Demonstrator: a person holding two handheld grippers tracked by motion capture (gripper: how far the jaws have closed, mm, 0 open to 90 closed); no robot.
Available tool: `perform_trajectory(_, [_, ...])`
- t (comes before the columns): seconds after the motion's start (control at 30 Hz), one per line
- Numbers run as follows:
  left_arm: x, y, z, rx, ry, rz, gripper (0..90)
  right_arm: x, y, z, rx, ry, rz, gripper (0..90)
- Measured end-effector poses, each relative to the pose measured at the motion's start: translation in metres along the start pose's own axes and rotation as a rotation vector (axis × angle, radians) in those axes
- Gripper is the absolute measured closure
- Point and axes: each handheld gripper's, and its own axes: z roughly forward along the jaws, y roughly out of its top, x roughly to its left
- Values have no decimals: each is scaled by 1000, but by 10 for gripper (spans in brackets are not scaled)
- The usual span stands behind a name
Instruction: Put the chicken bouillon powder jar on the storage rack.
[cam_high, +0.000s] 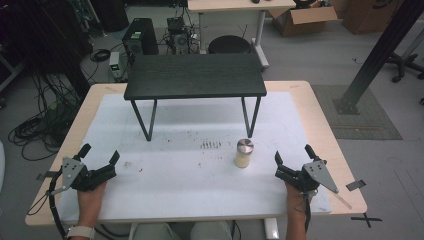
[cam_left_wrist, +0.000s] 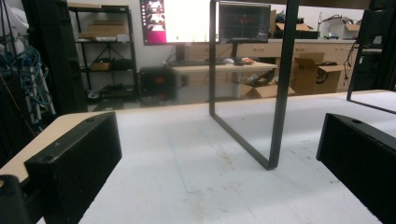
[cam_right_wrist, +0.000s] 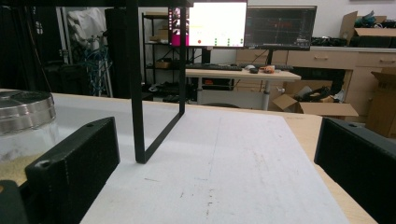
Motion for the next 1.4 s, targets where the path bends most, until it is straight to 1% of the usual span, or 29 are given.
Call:
perform_trajectory(0.57, [0, 0, 0, -1, 0, -2, 5, 1, 0, 0, -4, 0, -9, 0])
perform_trajectory(0.9, [0, 0, 0, -2, 0, -3, 5, 0, 0, 0, -1, 1, 0, 0])
perform_trajectory(1.0, [0, 0, 0, -4, -1, -4, 5, -1, 1, 1, 8, 9, 9, 0])
perform_trajectory(1.03, [0, 0, 0, -3, 0, -3, 5, -1, 2, 1, 16, 20, 23, 0])
perform_trajectory(1.07, [0, 0, 0, -3, 0, -3, 5, -1, 2, 1, 17, 23, 24, 0])
perform_trajectory(1.3, [0, 0, 0, -4, 0, -5, 5, 5, 9, 2, 19, 52, 20, 0])
perform_trajectory(1.4, [0, 0, 0, -5, 0, -6, 5, 9, 14, 2, 22, 74, 23, 0])
